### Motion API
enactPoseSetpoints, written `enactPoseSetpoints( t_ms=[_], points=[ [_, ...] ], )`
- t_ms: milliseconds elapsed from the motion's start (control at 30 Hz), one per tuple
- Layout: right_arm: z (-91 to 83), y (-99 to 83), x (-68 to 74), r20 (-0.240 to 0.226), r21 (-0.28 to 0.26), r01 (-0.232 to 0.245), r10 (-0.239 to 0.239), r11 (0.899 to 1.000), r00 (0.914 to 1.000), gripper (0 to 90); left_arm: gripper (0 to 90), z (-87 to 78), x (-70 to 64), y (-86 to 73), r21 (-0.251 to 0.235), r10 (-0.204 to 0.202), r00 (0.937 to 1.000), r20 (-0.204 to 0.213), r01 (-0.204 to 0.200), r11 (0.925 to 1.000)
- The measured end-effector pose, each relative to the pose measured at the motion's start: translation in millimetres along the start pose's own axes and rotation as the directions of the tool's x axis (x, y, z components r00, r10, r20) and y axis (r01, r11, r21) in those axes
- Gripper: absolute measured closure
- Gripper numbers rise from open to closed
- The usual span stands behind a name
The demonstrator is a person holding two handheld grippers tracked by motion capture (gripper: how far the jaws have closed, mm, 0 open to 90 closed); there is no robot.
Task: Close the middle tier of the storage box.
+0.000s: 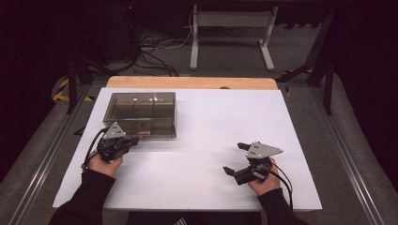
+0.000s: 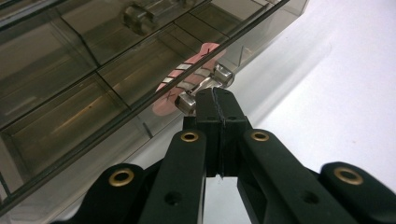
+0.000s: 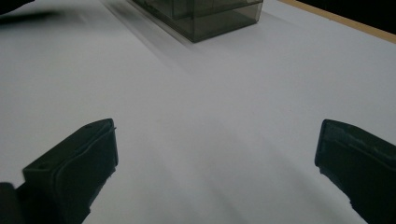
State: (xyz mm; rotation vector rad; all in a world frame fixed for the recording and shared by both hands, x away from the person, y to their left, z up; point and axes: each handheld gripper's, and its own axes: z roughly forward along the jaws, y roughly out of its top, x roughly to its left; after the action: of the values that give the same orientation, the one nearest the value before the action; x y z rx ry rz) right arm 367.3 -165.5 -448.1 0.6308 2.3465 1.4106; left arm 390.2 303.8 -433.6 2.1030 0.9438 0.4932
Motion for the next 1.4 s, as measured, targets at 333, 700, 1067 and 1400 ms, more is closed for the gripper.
enactPoseSetpoints(
  t_ms=[333,700,1067,1400],
  points=[
    [0.0,0.0,0.3,0.001,0.002,0.000,0.000,1.000,1.0000,0.0,89.6,5.3,2.1,4.0,-0.010,-0.003,0.9992,-0.041,0.003,0.9999],
    [0.1,0.0,0.3,0.000,0.002,-0.001,0.001,1.000,1.0000,0.0,89.5,11.6,5.9,5.8,-0.020,-0.025,0.9975,-0.066,0.023,0.9995],
    [0.2,0.0,0.4,0.001,0.003,0.000,0.000,1.000,1.0000,0.0,89.6,14.9,7.8,9.9,-0.029,-0.039,0.9960,-0.081,0.037,0.9989],
    [0.3,0.0,0.0,0.000,0.004,0.003,-0.003,1.000,1.0000,0.0,89.5,13.2,6.8,10.1,-0.023,-0.041,0.9957,-0.083,0.040,0.9989]
  ],
)
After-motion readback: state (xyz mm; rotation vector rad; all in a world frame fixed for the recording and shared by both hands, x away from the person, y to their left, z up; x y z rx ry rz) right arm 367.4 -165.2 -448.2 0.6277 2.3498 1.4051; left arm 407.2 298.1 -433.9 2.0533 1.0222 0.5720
